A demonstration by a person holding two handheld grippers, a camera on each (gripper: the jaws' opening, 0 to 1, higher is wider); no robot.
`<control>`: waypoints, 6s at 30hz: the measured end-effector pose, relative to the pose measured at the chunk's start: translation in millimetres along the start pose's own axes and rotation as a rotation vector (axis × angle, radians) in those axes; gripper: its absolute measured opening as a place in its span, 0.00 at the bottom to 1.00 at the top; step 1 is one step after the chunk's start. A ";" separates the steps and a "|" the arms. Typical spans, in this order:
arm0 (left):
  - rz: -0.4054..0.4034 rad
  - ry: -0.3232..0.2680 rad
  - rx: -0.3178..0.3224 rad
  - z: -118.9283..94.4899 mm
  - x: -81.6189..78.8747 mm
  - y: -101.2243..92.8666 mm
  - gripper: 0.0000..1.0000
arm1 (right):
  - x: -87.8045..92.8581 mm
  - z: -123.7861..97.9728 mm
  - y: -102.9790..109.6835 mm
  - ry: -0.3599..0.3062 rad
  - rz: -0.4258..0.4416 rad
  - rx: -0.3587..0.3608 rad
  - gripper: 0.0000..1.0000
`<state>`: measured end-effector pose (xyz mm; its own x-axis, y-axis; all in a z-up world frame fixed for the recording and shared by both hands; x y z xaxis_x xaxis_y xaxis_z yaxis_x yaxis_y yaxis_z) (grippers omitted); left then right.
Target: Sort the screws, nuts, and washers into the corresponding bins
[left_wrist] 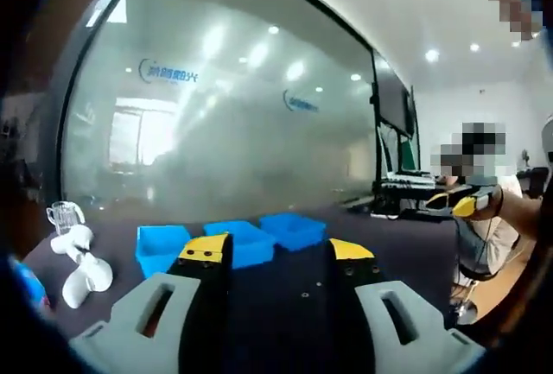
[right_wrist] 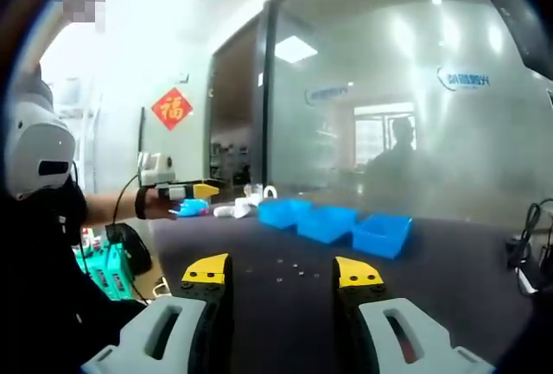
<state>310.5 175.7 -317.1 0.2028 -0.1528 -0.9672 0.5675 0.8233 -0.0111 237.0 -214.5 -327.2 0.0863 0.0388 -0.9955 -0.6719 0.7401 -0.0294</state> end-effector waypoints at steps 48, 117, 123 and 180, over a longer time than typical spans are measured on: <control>-0.048 0.240 0.292 -1.3 7.0 -28.1 0.43 | 4.4 0.9 3.7 0.030 -0.019 0.006 0.42; 0.122 0.889 0.595 163.0 123.2 -61.2 0.36 | 15.7 -6.6 -5.0 0.024 0.020 0.060 0.42; 0.083 0.893 0.576 163.8 129.8 -56.8 0.31 | 17.2 -6.8 -6.6 0.020 0.029 0.065 0.42; -0.069 0.164 0.287 98.6 28.0 -89.8 0.06 | 5.8 5.6 3.3 -0.013 -0.003 0.066 0.42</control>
<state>344.0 43.6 -318.2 0.0385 -0.0935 -0.9949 0.7816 0.6232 -0.0284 239.4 -208.0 -332.5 0.0977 0.0452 -0.9942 -0.6220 0.7826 -0.0255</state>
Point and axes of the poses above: the point that each gripper's makers call its tool centre point, and the gripper's own axes: z roughly forward along the fingers, y roughly to its left, x roughly out of its underside, the point moved 8 cm from there along -z, roughly backward along the fingers, and after that the axes turned 9 degrees about -y, right-handed, at the moved point
